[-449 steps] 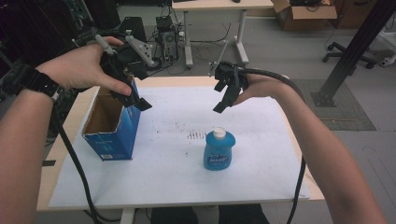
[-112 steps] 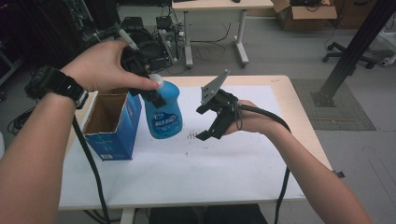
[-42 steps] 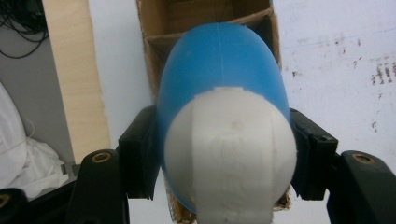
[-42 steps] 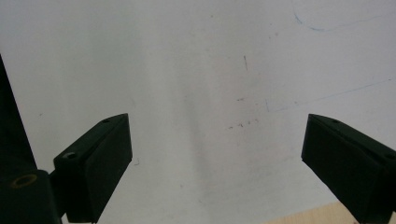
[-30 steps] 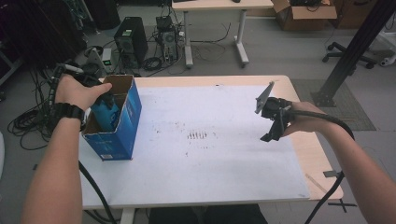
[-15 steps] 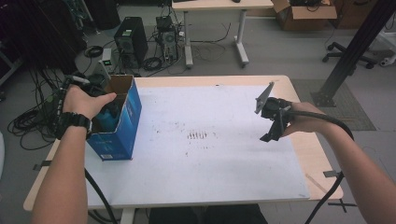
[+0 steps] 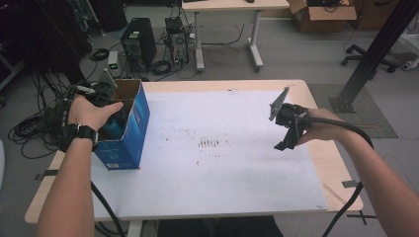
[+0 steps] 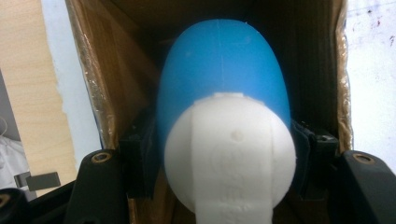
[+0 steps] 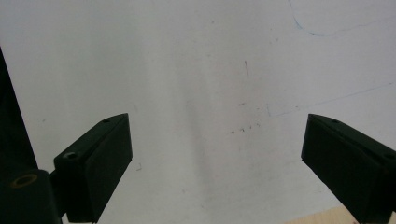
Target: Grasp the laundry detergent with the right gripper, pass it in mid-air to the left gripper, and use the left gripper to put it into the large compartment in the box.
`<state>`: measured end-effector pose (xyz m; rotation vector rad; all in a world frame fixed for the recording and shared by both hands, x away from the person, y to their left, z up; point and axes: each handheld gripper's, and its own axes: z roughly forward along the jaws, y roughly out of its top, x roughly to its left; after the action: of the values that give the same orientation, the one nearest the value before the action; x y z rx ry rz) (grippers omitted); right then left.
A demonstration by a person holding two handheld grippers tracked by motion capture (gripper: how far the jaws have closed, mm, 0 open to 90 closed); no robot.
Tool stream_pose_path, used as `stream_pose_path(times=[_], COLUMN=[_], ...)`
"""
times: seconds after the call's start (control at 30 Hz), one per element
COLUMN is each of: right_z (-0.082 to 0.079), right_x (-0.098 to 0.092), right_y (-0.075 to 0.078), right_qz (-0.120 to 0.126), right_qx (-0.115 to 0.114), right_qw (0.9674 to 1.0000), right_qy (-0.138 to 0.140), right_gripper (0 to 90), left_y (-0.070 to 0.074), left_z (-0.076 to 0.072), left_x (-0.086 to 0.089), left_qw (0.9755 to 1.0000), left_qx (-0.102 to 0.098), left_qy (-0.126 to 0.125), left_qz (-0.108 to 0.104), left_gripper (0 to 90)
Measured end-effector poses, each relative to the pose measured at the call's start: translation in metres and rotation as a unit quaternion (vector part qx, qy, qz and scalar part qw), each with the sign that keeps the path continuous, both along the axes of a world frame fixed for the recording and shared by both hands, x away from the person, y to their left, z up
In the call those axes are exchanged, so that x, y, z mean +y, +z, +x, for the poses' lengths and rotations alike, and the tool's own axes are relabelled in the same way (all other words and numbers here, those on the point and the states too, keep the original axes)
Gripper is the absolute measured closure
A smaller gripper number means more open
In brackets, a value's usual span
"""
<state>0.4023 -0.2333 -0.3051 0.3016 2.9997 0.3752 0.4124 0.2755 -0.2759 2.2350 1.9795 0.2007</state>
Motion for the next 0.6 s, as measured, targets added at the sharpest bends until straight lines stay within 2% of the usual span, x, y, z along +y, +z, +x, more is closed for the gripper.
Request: stream_pose_path(times=[0.6], right_z=[-0.0022], right_x=[-0.0021], right_y=[-0.0023], right_qz=[0.001], right_qx=[0.004], right_qw=[1.0], right_qy=[0.0], right_gripper=[8.4], left_y=[0.0004], left_z=[-0.0006], left_x=[-0.0054], left_qw=[1.0], left_qx=[0.004], left_qy=[-0.005], left_qz=[0.004], left_gripper=[36.2])
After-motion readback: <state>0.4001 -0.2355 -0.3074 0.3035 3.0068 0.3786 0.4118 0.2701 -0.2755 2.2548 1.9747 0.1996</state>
